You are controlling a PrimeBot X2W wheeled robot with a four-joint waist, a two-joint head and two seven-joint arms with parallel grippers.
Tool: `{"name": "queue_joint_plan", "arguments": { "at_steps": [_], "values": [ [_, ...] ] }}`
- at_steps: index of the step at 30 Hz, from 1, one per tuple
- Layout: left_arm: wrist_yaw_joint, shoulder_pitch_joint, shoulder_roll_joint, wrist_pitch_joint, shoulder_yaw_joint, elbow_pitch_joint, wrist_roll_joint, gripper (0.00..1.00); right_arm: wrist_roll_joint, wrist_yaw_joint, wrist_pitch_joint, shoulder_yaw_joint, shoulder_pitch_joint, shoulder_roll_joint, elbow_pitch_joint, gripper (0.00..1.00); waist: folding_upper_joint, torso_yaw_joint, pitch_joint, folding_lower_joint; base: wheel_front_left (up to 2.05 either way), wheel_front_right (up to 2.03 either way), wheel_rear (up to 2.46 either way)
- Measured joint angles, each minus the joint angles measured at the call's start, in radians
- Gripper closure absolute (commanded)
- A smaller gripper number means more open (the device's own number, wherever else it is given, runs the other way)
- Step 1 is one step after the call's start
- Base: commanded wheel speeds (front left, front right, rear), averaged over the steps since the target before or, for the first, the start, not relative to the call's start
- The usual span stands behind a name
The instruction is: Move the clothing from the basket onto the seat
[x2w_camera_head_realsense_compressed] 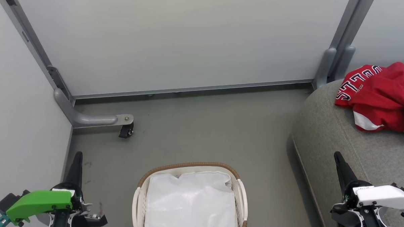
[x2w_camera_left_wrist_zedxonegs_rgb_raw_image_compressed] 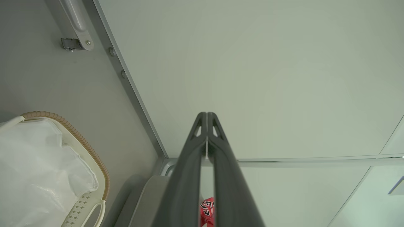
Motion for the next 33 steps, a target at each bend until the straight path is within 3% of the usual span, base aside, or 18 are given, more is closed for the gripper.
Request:
{"name": "queue_joint_plan", "arguments": {
  "at_steps": [17,33],
  "values": [
    [-0.003,-0.019,0.0,0.027,0.013,-0.011,-0.1,1.0,0.114,0.0,0.028,-0.006,-0.005,-0.001,-0.015,1.0,0.0,-0.002,0.003,0.0,0.0,0.0,0.0],
    [-0.004,-0.021,0.0,0.027,0.013,-0.012,-0.1,1.0,0.114,0.0,0.028,-0.007,-0.005,-0.001,-0.015,1.0,0.0,-0.002,0.003,0.0,0.0,0.0,0.0]
  ]
}}
